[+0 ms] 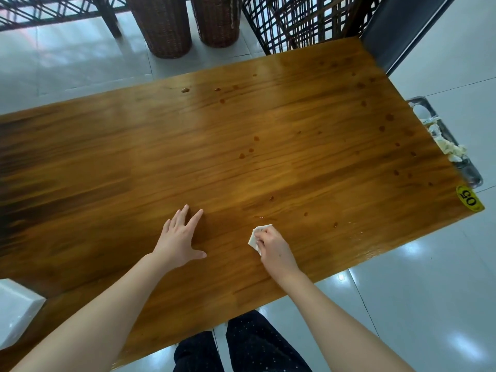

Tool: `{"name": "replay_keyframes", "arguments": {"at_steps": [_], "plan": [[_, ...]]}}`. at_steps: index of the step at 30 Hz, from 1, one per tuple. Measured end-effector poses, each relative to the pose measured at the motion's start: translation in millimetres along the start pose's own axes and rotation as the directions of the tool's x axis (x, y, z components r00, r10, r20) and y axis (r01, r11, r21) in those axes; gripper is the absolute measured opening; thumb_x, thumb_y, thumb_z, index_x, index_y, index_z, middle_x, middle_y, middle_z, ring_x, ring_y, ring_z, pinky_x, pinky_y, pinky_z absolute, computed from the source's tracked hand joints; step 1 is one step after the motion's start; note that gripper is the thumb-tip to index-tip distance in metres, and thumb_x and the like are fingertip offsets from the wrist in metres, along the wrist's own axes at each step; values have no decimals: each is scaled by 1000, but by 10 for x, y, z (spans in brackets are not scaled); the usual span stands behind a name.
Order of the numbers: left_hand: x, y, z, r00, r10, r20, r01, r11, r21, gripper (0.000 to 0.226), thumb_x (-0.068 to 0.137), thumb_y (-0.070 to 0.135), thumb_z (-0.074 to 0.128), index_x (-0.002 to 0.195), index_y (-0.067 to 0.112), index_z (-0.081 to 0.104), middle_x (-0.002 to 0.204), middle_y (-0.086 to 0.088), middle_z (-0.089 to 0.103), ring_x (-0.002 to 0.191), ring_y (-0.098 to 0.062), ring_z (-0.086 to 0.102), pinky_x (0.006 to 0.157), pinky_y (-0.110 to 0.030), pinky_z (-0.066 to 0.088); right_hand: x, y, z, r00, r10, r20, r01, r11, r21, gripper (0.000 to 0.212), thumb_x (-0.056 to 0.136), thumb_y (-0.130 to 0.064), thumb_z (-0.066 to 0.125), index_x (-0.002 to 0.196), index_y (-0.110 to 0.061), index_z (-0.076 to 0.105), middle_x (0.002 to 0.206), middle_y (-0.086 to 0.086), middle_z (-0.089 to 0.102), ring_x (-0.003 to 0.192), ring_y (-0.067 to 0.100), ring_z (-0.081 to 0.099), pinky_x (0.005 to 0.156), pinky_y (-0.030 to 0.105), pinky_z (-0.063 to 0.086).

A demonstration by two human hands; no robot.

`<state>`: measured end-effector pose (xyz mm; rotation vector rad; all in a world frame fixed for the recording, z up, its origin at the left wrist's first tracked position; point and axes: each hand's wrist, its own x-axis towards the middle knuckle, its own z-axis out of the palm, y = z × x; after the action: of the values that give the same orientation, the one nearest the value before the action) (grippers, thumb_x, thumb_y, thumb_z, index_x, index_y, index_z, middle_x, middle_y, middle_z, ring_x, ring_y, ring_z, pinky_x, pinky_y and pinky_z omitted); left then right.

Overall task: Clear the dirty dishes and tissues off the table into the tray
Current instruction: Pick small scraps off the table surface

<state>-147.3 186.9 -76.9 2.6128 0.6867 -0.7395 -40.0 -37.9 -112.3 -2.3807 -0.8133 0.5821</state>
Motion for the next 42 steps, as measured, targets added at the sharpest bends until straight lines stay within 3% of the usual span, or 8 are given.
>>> {"name": "replay_keyframes", "arguments": {"at_steps": [5,10,15,19,23,28,32,42], "plan": [[13,-34,6,1000,-17,-14,17,1000,5,115,73,53,76,154,31,-3,161,-8,-11,149,-28,-7,119,-44,5,112,205,-304,975,146,-168,-135,988,73,23,93,0,49,107,-3,67,110,9,61,97,20,56,82,29,48],[-13,-72,40,999,-42,-16,42,999,-16,116,73,53,77,154,30,-2,161,-8,-11,149,-28,-7,119,-45,4,46,964,-993,763,490,-422,-476,867,145,19,89,1,53,97,-1,70,103,18,66,94,34,61,75,31,43],[-76,-89,53,999,-50,-17,50,998,-29,115,73,53,77,154,30,-2,161,-9,-12,149,-28,-7,119,-45,5,8,1061,-1122,630,611,-479,-581,780,231,14,89,3,58,93,4,71,94,20,69,86,35,65,74,43,53],[-106,-105,27,998,-68,-15,68,997,-25,114,74,53,76,154,31,-2,161,-8,-13,149,-28,-8,119,-45,5,148,753,-892,743,522,-419,-472,852,225,24,87,4,51,69,-6,62,88,14,68,76,31,64,60,31,47],[-141,-130,13,996,-86,-12,85,996,-25,113,75,53,75,154,31,-3,161,-9,-13,149,-28,-7,119,-45,5,288,320,-543,855,404,-325,-360,914,189,21,94,-3,48,100,-4,68,109,9,62,91,15,54,76,27,46],[-171,-148,16,996,-93,-4,93,995,-34,112,76,52,74,154,30,-4,161,-9,-13,149,-28,-8,119,-45,6,172,-72,-74,984,133,-119,-124,989,78,26,96,-1,45,113,-2,65,115,6,59,100,16,57,83,25,50],[-187,-140,1,995,-102,-3,101,994,-49,111,77,51,74,154,30,-3,161,-9,-13,149,-28,-8,119,-44,6,175,1,-115,997,58,-45,-55,997,62,22,97,-6,47,107,-3,67,105,2,60,97,14,57,77,20,49],[-326,-284,4,989,-148,-24,145,985,-94,110,77,50,75,154,30,-2,161,-10,-11,149,-28,-7,119,-46,8,350,88,-238,905,345,-250,-314,937,156,17,94,-10,56,103,-7,70,101,6,64,93,18,58,76,30,53]]}}
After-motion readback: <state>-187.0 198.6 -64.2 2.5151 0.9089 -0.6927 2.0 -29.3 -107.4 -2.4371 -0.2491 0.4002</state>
